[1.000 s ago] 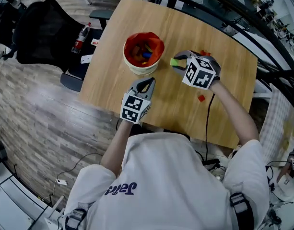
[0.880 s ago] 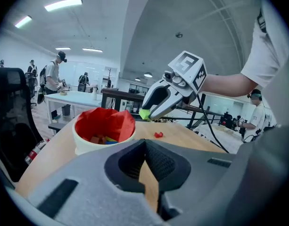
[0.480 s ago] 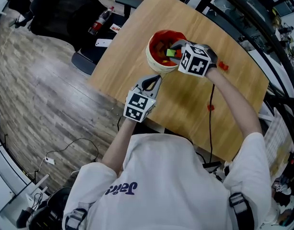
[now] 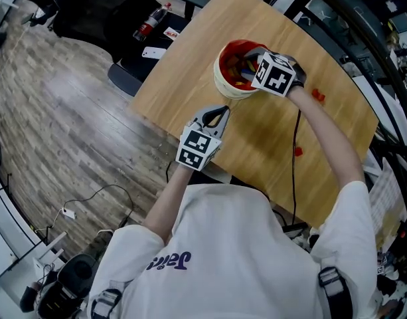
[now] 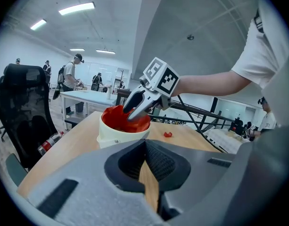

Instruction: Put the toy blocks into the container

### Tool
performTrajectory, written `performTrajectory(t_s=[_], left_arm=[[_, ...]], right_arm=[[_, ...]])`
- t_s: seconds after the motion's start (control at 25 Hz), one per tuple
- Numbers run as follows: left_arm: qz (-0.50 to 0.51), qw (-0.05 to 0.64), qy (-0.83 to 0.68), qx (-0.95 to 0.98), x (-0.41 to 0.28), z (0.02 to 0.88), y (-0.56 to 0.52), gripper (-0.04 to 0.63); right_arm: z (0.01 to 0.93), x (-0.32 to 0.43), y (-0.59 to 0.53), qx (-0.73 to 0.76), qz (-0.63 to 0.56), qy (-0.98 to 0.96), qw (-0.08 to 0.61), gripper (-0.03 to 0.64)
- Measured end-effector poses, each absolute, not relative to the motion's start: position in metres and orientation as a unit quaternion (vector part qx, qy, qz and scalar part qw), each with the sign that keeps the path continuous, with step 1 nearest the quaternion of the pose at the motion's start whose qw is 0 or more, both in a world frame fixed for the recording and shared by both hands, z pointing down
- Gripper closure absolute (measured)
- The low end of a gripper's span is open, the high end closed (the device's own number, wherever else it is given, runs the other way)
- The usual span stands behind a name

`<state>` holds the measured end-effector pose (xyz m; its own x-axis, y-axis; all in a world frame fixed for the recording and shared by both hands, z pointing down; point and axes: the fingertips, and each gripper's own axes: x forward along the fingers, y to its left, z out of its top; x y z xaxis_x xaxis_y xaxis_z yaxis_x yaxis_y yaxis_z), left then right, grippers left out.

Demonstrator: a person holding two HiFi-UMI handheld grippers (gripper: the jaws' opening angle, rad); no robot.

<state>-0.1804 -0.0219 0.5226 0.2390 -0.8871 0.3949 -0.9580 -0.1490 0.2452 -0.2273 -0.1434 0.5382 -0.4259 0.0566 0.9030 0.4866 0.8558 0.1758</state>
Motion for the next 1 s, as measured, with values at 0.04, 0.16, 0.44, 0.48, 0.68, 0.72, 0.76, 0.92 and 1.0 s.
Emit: performTrajectory(t_s=[0.04,0.16,0.44,0.48,0.68,0.72,0.76,0.92,1.0], left_arm=[[0.078,0.226,-0.611,0.755,-0.18,0.523,-0.022,0.588],[0.081,0.23,-0.61,0.754,-0.176,0.524,-0.024,0.588],[0.094,0.222,-0.56,0.793,-0.14,0.52,-0.051,0.588],[0.097,0.222,-0.551,0.799,-0.132,0.52,-0.056,0.588],[0.11,0.215,-0.5,0.832,-0.079,0.519,-0.087,0.588],[0.112,0.215,-0.49,0.838,-0.068,0.52,-0.092,0.588],[0.115,0.215,-0.479,0.843,-0.056,0.521,-0.097,0.588],[0.127,0.219,-0.444,0.859,-0.013,0.527,-0.118,0.588],[0.133,0.221,-0.431,0.864,0.006,0.531,-0.129,0.588]], right_arm=[[0.536,-0.225,-0.143,-0.164,-0.21,-0.82,0.508,0.443],[0.53,-0.215,-0.139,-0.159,-0.208,-0.825,0.5,0.443],[0.499,-0.15,-0.162,-0.056,-0.135,-0.875,0.461,0.443],[0.497,-0.137,-0.169,-0.038,-0.119,-0.882,0.455,0.443],[0.504,-0.054,-0.203,0.057,-0.032,-0.9,0.431,0.443],[0.506,-0.036,-0.209,0.077,-0.013,-0.901,0.426,0.443],[0.509,-0.018,-0.215,0.098,0.007,-0.901,0.421,0.443],[0.526,0.048,-0.236,0.173,0.065,-0.894,0.409,0.443],[0.537,0.076,-0.245,0.204,0.076,-0.887,0.408,0.443]])
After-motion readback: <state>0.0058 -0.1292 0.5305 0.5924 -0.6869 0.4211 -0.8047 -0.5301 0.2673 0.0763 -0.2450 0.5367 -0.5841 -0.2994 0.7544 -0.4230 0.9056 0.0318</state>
